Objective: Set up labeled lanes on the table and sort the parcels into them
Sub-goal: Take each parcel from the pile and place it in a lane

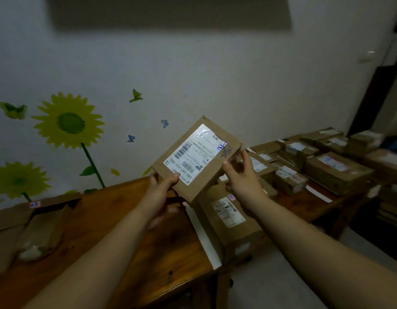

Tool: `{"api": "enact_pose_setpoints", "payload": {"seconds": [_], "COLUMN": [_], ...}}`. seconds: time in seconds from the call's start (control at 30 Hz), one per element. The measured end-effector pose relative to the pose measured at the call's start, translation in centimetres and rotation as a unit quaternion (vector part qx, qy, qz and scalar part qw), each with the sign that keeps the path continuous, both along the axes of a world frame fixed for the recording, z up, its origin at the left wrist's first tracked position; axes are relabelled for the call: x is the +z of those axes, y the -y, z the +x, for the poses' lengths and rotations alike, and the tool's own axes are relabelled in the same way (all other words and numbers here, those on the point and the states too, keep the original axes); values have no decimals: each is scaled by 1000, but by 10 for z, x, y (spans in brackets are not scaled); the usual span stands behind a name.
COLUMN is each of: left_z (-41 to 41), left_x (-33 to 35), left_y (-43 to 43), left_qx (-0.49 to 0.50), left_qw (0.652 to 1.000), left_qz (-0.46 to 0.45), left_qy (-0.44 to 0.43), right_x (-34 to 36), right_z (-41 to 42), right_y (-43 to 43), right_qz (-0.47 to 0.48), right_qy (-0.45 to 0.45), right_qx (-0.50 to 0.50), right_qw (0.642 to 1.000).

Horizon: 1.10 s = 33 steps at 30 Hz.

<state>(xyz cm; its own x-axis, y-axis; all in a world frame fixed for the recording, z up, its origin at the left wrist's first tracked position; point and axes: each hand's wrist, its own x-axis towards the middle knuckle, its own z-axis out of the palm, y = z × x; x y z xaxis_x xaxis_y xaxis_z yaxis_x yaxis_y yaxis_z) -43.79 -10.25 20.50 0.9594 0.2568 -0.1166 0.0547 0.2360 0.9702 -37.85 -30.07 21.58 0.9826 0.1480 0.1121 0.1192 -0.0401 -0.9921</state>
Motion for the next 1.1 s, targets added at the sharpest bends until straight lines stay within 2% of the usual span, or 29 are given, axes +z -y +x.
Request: {"api": "enact_pose_setpoints", "payload": {"seconds": [0.07, 0.13, 0.27, 0.47, 0.57, 0.63, 0.83, 1.0, 1.1], "left_z": [10, 20, 34, 49, 64, 72, 109, 136, 149], "left_x": [-4, -9, -24, -26, -23, -21, -23, -25, -35], "left_y": [17, 32, 57, 116, 150, 178, 279, 342, 359], "left_qx": [-26, -46, -116, -233, -269, -287, -274, -218, -212], "left_qw": [999, 999, 990, 965, 953, 948, 953, 963, 963], "left_qz": [-13, 12, 81, 118, 137, 131, 114, 146, 149], "left_qy": [-13, -24, -28, -23, -30, -38, -55, -62, -75], "right_x": [-3, -6, -10, -25, -26, -24, -25, -24, -31], "right_z": [-4, -8, -11, -18, -9, -2, 31, 67, 87], "right_y": [6, 15, 47, 111, 149, 177, 281, 344, 362], "right_qz": [29, 27, -27, -25, -92, -94, -94, -134, -123], "right_qy": [-26, -29, 0, 6, 28, 33, 10, 4, 5], "right_qx": [21, 19, -32, -54, -92, -90, -14, -20, 2], "right_qw": [999, 999, 999, 998, 991, 991, 995, 991, 992]}}
